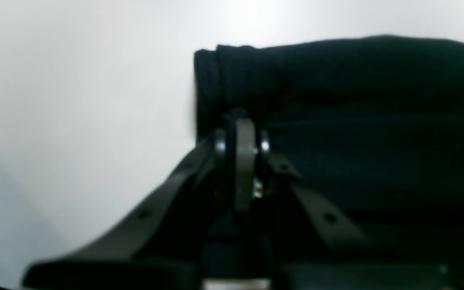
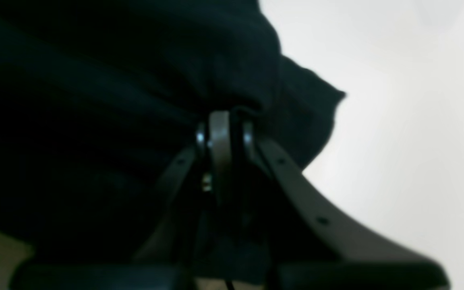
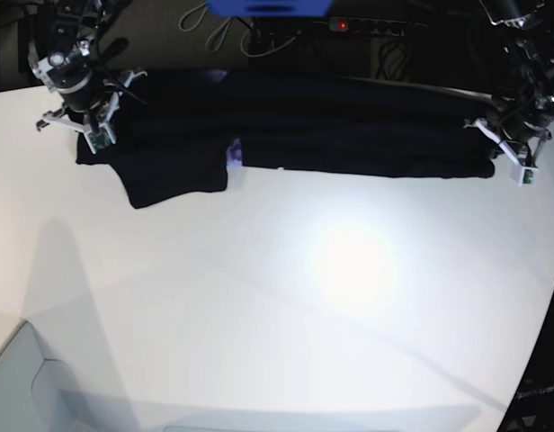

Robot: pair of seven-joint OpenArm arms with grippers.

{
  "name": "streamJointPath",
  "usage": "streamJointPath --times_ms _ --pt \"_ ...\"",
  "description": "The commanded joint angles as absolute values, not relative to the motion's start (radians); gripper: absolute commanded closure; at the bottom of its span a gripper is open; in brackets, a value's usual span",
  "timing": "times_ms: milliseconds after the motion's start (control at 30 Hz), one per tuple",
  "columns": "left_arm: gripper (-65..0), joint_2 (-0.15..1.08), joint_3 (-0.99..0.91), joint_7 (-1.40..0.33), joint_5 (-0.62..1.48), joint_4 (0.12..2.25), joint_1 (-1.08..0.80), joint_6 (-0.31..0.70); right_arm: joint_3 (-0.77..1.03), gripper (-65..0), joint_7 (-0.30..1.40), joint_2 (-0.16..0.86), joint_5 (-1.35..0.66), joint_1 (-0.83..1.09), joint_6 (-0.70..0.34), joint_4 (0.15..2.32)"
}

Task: Layout the t-shirt on the table in an organized manner, then fold the t-shirt properly
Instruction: 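Fold the hem edge over toward the collar with both grippers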

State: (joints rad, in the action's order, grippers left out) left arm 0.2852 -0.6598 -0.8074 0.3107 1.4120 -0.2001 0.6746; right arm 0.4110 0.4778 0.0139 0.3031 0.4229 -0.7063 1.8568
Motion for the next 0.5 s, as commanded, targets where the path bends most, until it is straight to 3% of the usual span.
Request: streamJointPath --times_ms 0,67,233,333,467 --pt "-0.8 0.294 -0.657 -0.849 0.291 1.409 -0.196 0.696 0.414 0.0 0.463 0.021 0.297 0.424 -0.698 1.876" --pt "-4.3 0.294 -0.659 -0.849 0.291 1.406 -0.196 0.698 0.417 -1.4 0.463 0.021 0.297 0.426 -0.698 1.877" --pt "-23.6 0.295 -0.664 -0.846 0.291 1.411 -0.196 0.696 0.418 -20.2 0.464 0.027 0.298 0.458 -0.698 1.879" --pt "-25.1 0.295 -0.664 -0.848 0.291 1.415 -0.196 0.698 0.440 -29.8 0.464 0.024 0.298 0.464 -0.698 1.917" --pt "-25.1 0.295 -0.665 -0.843 0.291 1.414 -0.196 0.697 0.516 -36.8 0.464 -0.001 0.294 0.470 -0.698 1.988"
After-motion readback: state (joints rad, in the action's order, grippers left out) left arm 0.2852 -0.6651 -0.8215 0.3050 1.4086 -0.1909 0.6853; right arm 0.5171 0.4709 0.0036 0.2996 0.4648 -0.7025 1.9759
